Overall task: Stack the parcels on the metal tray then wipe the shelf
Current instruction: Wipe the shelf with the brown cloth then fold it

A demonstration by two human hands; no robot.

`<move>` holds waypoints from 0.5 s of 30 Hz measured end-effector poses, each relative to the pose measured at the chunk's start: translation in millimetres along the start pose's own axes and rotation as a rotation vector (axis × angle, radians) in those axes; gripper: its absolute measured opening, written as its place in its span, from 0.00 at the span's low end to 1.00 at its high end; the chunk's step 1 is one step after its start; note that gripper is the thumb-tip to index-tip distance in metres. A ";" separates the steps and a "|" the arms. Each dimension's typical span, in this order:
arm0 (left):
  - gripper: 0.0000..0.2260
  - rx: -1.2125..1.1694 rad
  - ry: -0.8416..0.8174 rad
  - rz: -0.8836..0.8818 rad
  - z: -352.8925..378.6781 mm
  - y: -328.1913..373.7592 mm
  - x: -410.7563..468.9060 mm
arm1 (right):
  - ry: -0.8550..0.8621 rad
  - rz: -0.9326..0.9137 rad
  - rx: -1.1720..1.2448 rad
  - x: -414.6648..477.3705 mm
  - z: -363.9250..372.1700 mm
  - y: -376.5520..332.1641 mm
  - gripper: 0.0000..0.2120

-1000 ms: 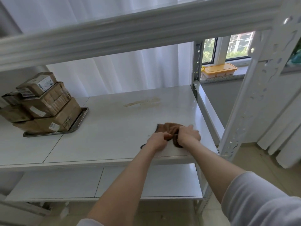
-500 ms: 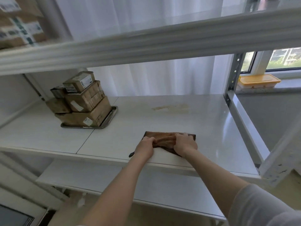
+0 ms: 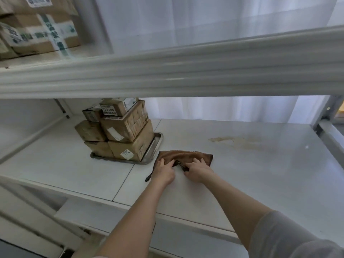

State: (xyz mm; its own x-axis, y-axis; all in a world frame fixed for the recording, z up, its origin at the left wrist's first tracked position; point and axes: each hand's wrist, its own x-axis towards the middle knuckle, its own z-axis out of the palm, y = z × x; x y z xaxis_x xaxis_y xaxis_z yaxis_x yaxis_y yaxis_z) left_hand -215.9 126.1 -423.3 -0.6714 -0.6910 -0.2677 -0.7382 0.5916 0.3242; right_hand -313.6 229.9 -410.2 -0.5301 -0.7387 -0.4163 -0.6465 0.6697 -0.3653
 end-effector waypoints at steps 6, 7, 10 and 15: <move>0.22 0.060 -0.123 0.032 -22.9 5.7 58.3 | 0.038 0.039 0.001 42.9 -16.0 0.8 0.24; 0.22 0.073 -0.129 0.041 -24.9 9.6 67.6 | 0.050 0.056 0.001 48.5 -19.1 3.2 0.24; 0.22 0.083 -0.140 0.058 -29.6 21.5 92.3 | 0.085 0.104 0.019 61.2 -24.7 7.3 0.24; 0.19 0.042 -0.195 0.321 -22.3 60.2 109.2 | 0.180 0.225 0.032 79.4 -33.3 20.1 0.24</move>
State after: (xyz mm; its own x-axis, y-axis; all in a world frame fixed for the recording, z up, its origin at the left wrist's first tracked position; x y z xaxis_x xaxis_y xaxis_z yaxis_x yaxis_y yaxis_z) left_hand -332.2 77.0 -412.8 -0.8661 -0.3778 -0.3274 -0.4872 0.7846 0.3835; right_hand -386.9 182.3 -422.9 -0.7489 -0.5711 -0.3361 -0.4858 0.8181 -0.3077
